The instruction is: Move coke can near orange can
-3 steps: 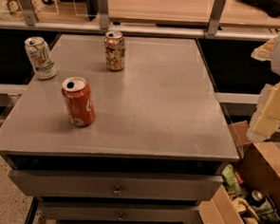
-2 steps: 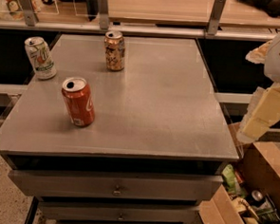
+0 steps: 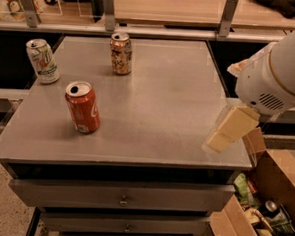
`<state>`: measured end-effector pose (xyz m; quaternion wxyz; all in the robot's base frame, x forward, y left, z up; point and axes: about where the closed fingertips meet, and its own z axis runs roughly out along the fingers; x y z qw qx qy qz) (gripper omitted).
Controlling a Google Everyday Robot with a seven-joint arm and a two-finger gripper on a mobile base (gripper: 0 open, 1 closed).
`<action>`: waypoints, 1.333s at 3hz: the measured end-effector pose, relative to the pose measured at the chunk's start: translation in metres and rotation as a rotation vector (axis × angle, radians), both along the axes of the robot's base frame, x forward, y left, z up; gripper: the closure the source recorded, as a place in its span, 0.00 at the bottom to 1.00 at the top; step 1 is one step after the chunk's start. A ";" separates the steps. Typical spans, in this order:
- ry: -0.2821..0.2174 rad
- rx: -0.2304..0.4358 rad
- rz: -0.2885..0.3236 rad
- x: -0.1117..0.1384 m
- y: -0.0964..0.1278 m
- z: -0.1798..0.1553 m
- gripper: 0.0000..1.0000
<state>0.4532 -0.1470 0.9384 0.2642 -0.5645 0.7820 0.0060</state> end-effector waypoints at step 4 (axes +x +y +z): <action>-0.035 0.266 0.047 0.036 0.077 -0.031 0.00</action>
Offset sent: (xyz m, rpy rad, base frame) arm 0.0117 0.0353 -0.0165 0.0742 -0.0160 0.0009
